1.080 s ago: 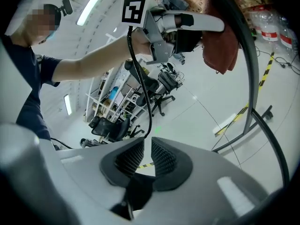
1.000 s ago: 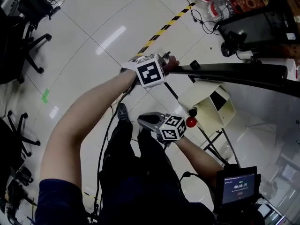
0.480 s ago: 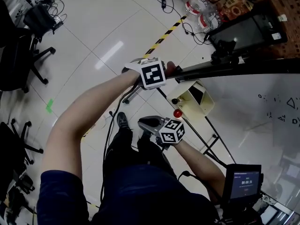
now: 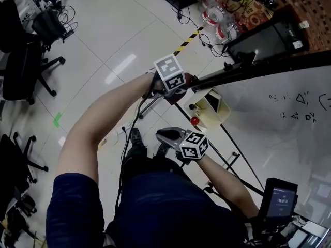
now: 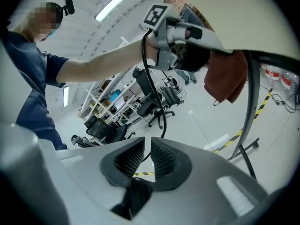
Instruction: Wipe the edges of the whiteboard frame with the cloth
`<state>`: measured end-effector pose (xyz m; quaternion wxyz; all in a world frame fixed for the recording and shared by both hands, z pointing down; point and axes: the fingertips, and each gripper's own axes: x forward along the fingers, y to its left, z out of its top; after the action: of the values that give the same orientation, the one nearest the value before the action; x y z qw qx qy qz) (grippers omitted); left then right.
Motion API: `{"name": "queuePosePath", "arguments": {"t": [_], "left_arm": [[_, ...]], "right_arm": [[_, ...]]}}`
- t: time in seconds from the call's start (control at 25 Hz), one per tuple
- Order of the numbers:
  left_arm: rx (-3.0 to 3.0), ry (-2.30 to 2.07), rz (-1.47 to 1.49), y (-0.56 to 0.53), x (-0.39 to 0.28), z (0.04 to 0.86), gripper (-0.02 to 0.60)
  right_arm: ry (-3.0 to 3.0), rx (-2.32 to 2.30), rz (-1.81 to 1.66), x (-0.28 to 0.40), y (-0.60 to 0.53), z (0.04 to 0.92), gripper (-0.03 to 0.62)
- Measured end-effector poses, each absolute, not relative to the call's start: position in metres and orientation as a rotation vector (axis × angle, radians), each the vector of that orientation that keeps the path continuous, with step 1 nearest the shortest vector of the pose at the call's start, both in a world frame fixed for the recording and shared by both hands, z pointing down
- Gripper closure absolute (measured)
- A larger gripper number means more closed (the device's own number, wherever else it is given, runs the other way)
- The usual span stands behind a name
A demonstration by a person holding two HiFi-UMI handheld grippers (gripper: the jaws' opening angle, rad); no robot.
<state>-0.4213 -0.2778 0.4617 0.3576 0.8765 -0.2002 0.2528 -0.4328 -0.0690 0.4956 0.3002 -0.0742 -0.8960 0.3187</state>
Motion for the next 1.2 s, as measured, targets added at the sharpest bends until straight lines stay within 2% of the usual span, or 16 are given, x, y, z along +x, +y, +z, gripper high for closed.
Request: {"name": "queuePosePath", "arguments": {"t": [0.12,0.28,0.6,1.2], "left_arm": [[2.197,-0.587,0.484,-0.287,-0.439,0.452,0.514],[2.273,-0.663,0.589,-0.298,-0.455,0.43,0.514],[2.363,-0.58,0.788,-0.291,-0.434,0.402,0.512],[2.49,-0.485,0.744,-0.287,-0.427,0.313,0.512]], "right_arm": [[-2.39,-0.189,0.815,-0.431,-0.072,0.482,0.549],[-2.411,-0.149,0.805,-0.429,-0.081,0.47,0.549],[-2.44,-0.122,0.783,-0.436,-0.085,0.457,0.549],[-2.471,-0.199,0.741,-0.462,-0.075,0.435,0.549]]}}
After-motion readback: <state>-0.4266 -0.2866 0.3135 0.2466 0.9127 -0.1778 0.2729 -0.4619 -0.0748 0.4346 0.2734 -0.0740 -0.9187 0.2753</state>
